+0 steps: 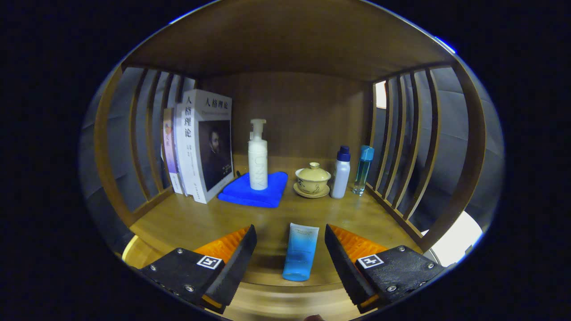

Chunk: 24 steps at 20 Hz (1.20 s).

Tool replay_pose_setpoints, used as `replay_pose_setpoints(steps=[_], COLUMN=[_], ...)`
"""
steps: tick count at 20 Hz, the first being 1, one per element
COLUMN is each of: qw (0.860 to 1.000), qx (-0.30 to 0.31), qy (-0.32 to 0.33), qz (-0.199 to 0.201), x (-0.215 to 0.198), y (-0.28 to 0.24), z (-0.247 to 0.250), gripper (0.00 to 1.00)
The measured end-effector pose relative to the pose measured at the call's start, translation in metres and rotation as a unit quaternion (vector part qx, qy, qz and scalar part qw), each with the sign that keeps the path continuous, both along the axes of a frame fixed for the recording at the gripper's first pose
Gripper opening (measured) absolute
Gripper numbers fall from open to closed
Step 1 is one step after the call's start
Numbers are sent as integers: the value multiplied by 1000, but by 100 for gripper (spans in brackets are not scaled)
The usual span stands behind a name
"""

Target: Pull open the drawer, take out the items inside it, and place them on the countertop above the cabinet.

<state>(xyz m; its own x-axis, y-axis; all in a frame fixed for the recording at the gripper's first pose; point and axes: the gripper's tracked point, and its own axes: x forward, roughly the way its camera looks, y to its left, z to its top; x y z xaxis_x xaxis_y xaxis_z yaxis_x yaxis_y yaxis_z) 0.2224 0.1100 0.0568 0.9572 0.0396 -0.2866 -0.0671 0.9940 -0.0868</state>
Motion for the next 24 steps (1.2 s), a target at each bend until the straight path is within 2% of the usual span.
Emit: replay_pose_setpoints(steps=[10, 24], qw=[996, 989], qx=[-10, 41], qy=[-83, -141], qz=[37, 24], x=[-70, -160], y=[14, -5], z=[40, 29], gripper=[94, 94])
